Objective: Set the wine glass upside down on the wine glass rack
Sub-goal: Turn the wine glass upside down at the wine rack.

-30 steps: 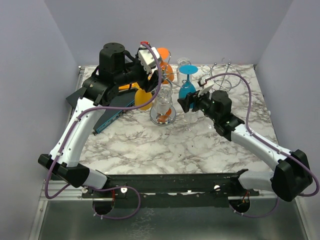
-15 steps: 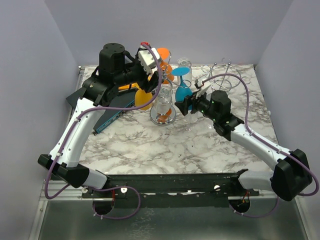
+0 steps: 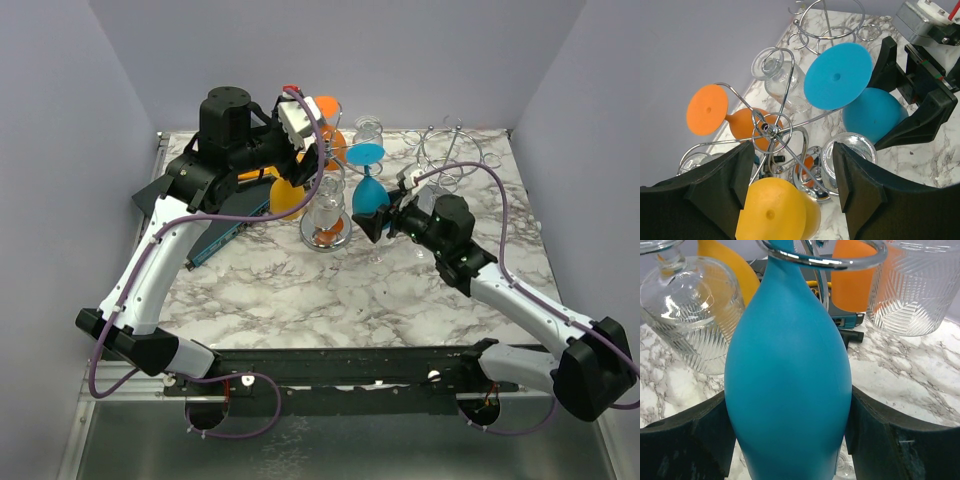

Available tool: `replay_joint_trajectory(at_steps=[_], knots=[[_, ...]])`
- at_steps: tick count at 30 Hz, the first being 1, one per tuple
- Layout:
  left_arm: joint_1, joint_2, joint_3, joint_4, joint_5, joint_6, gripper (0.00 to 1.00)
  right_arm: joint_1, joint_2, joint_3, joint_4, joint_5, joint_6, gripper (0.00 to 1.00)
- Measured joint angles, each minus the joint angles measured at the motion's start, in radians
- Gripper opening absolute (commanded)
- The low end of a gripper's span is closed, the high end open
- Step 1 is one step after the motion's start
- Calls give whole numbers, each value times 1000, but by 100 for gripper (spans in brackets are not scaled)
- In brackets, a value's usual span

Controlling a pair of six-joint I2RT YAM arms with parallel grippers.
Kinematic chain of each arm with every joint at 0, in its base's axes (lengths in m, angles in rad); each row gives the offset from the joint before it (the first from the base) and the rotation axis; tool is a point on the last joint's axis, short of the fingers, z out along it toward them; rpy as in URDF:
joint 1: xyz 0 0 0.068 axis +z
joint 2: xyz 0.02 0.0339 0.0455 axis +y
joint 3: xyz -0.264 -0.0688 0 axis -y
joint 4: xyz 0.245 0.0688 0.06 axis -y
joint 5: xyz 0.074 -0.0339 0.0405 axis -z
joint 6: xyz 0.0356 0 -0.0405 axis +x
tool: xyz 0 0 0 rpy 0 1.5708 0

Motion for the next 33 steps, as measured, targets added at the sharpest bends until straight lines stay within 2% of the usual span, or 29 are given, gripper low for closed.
replay_joint_trajectory(at_steps=[10,14,21,22,33], knots=[[-6,0,0,0,-1,0,71,0,-35,-62,54,16,23,68],[-6,0,0,0,-2,0,71,0,-41,-93,82,55,55,73],[-13,0,0,0,-10,-1,71,0,-40,-108,96,100,93,92],[-16,1,0,0,-15,-3,71,0,-40,-108,96,107,95,100],[-19,65,37,14,-88,-29,71,0,-72,-108,58,150,97,99]])
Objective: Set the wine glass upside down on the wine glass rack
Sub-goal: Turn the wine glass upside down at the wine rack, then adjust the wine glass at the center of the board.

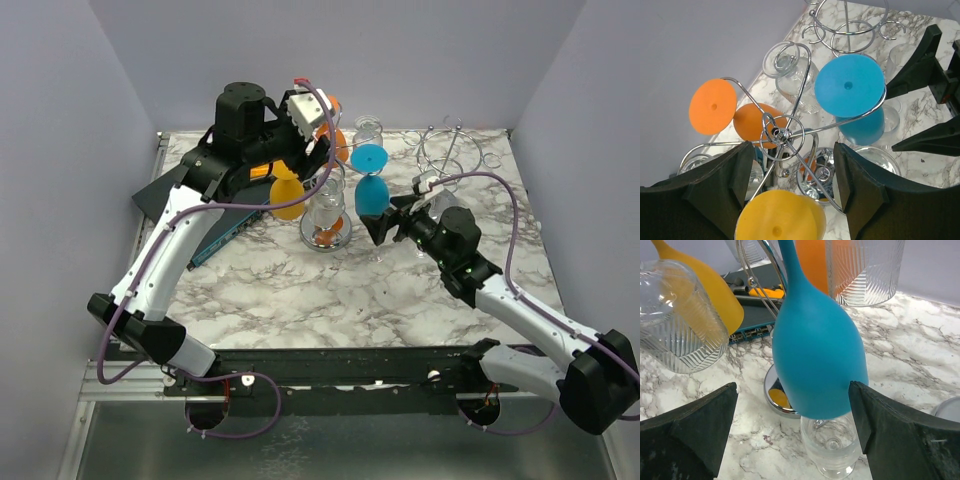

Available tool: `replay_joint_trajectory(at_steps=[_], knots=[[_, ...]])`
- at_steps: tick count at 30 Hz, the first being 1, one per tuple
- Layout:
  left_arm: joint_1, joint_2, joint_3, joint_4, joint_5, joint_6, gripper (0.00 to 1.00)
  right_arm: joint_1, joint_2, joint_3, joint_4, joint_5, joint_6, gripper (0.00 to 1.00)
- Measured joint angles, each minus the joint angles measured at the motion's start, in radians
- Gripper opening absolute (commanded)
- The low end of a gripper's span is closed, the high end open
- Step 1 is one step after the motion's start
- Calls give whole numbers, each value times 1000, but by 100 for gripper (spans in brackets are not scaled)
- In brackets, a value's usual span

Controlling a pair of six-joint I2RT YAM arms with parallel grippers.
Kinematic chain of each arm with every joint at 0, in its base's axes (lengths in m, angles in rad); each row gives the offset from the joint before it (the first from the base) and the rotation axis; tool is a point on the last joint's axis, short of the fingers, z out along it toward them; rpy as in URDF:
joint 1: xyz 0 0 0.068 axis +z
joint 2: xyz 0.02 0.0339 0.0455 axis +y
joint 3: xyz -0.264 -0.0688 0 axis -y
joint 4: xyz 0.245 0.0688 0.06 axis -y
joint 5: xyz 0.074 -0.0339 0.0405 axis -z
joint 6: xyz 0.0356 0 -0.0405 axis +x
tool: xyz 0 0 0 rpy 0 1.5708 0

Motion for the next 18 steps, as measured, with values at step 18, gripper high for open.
replay_joint_trajectory(at_steps=[18], knots=[[0,58,17,7,-20,-15,49,0,-50,0,-38,16,-2,97]])
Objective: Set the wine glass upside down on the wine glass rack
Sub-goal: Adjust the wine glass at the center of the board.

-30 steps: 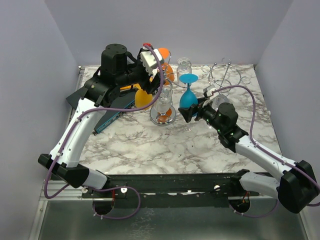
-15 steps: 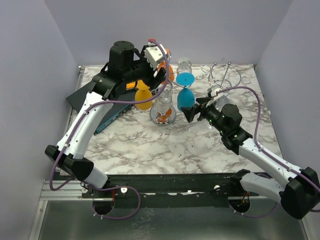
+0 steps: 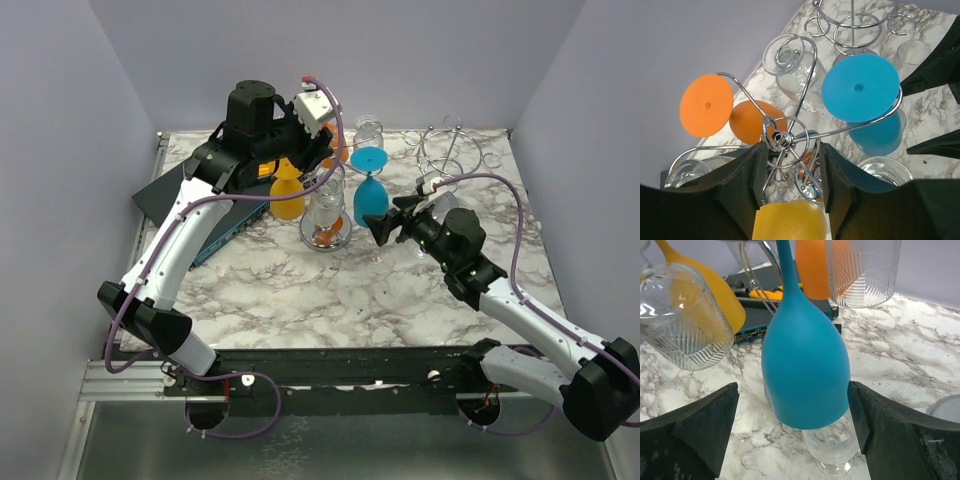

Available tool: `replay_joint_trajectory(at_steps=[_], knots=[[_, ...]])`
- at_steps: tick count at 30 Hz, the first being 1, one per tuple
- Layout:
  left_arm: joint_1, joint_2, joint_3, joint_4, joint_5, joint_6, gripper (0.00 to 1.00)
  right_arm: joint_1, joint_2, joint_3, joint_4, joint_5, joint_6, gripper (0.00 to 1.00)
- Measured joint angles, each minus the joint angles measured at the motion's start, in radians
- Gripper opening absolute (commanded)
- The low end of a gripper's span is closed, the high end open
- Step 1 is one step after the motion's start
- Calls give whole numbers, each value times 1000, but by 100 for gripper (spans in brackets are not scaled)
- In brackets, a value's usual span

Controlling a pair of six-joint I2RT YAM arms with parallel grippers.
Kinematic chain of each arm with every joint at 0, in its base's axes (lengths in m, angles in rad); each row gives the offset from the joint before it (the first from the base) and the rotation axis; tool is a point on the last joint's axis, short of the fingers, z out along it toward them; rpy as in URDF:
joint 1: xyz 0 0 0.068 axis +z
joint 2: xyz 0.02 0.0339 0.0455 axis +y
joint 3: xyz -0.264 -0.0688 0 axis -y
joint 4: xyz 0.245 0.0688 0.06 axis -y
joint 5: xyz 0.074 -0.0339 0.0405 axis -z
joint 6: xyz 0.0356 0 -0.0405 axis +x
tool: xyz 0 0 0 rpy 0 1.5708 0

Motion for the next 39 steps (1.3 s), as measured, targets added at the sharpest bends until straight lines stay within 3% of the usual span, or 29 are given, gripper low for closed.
replay_joint_trajectory(at_steps=[11,17,24,33,39], knots=[[0,39,16,2,0,-2,36,0,-91,73,-61,-23,-11,97],[0,39,29,3,0,-2,22,0,-112,72,-84,-23,-10,95],[0,39,31,8,-1,3,12,0,-136,69,-122,5,-7,94],[0,39,11,9,-1,7,12,0,-145,53,-266,145,87,75],[0,39,11,10,-1,7,12,0,-58,58,-341,214,169,67]])
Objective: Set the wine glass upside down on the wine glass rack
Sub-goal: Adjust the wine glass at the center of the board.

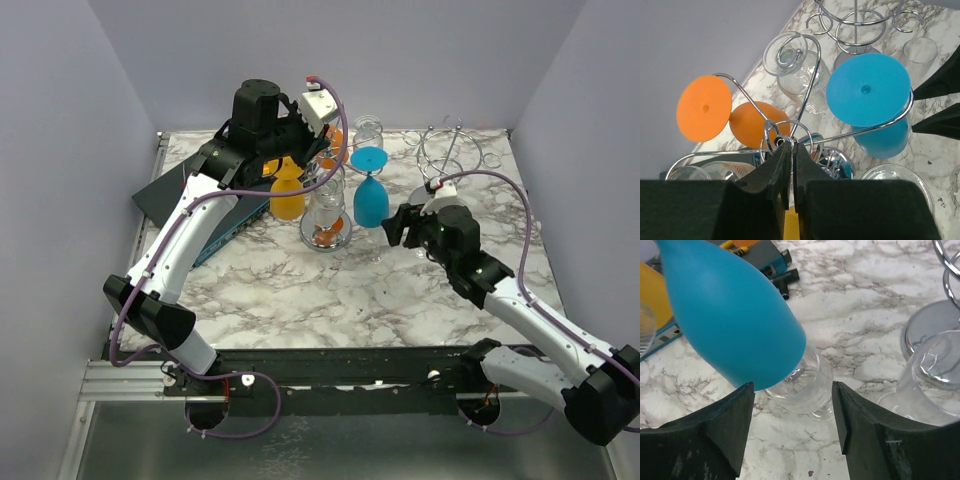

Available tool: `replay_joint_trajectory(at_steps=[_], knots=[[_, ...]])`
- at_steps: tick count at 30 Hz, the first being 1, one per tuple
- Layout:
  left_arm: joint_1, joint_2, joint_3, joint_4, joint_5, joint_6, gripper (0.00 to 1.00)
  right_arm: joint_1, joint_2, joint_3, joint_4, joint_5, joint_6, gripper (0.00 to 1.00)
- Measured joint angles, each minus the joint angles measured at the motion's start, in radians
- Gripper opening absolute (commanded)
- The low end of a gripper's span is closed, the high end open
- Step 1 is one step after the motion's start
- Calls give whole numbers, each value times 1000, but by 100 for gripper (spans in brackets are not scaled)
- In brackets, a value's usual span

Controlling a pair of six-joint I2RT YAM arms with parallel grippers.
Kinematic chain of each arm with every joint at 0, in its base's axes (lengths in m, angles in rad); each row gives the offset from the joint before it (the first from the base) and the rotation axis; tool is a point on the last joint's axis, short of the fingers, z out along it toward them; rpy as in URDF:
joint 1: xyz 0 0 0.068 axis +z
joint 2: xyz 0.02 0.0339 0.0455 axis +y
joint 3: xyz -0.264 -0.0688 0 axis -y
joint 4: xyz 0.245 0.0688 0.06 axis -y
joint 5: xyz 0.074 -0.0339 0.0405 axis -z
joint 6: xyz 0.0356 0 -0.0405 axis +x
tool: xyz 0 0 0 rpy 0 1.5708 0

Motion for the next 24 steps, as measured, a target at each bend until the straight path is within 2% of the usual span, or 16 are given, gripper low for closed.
replay_joint_trajectory(at_steps=[5,19,21,24], knots=[[0,-1,0,0,0,0,12,0,58,6,-27,23,30,61],[0,-7,-13,0,1,11,12,0,90,15,-29,86,55,47],[0,-7,-13,0,1,11,12,2,92,16,-29,95,56,43],[0,-6,-13,0,1,13,12,2,91,17,-29,109,57,31]])
